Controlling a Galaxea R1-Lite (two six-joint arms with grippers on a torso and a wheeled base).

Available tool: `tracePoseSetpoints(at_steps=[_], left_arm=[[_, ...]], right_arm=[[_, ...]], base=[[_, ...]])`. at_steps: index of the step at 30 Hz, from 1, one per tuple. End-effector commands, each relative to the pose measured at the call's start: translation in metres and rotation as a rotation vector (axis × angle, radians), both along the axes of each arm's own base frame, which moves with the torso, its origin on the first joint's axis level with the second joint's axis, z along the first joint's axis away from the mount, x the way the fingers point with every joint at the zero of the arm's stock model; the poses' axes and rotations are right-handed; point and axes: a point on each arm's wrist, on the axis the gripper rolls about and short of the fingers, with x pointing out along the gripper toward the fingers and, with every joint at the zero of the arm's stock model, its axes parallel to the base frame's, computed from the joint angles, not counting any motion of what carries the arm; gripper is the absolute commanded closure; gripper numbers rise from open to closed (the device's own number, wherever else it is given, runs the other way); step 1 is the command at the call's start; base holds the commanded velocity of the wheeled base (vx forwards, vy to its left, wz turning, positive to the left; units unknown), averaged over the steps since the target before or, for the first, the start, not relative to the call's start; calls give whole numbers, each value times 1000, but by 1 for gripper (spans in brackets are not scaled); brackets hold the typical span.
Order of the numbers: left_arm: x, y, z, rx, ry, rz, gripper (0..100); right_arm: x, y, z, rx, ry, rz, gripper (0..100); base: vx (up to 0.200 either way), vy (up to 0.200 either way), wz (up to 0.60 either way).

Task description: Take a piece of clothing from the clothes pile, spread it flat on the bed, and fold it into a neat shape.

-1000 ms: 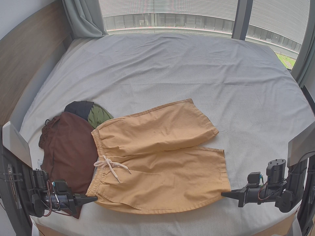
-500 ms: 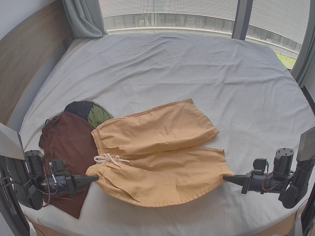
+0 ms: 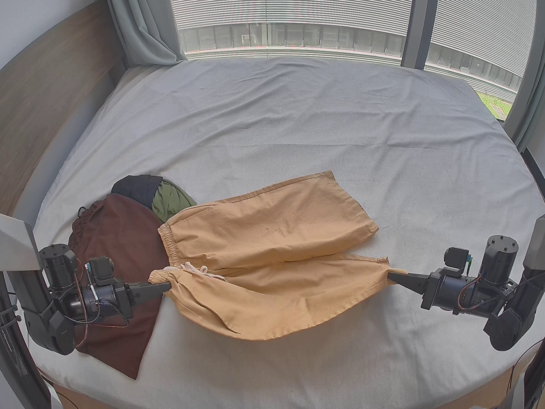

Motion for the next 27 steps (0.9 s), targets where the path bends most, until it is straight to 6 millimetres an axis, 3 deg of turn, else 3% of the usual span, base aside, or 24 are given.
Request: tracePoseSetpoints(at_steps=[1, 27], left_arm=[[1, 1, 2, 3, -10, 14, 100], [9, -6, 17, -56, 43, 123, 100]], right_arm=[[3, 1, 9, 9, -45, -7, 100], [48, 8, 56, 137, -217, -55, 100]], base=[[0, 0, 0], [0, 0, 0]])
